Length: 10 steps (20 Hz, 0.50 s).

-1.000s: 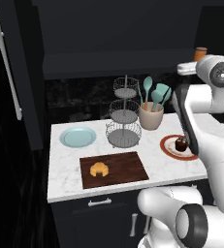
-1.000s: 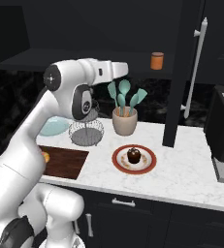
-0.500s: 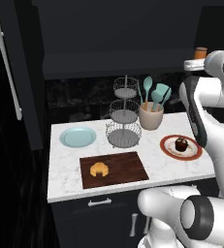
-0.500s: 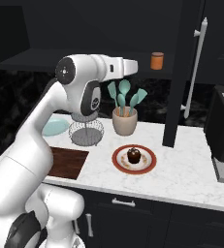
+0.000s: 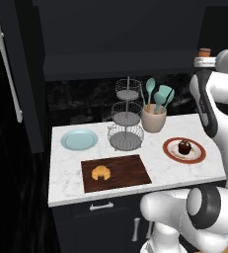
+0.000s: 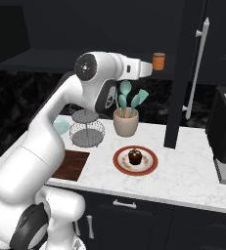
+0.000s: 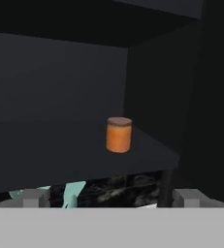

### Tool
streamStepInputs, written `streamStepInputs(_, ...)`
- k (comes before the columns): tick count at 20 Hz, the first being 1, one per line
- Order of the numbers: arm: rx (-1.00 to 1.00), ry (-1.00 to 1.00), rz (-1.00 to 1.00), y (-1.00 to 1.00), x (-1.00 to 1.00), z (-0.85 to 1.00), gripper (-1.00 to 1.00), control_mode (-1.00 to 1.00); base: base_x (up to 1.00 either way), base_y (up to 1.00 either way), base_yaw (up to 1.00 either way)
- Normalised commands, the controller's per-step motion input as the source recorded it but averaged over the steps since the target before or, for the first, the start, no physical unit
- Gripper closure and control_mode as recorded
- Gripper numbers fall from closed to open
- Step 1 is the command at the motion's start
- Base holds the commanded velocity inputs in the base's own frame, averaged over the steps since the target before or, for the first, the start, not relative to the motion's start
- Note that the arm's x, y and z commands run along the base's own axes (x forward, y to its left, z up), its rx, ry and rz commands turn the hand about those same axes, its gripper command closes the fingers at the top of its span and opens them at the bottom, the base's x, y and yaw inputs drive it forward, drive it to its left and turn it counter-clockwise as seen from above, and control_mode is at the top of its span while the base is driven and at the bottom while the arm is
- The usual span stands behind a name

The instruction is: From the different types of pastries on the counter, select a croissant and place it on the cutting board. Then retrieve a jar of jam from the cabinet and place it alongside the croissant on the cutting board.

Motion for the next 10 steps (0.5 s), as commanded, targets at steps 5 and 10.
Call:
streamStepInputs(5, 0.01, 0.00, 0.00, -0.01, 0.05, 0.00, -1.00, -1.00, 0.00, 0.00, 0.00)
streamStepInputs(10, 0.00, -0.01, 0.00, 0.00, 0.38, 0.00, -1.00, -1.00, 0.00, 0.00, 0.00)
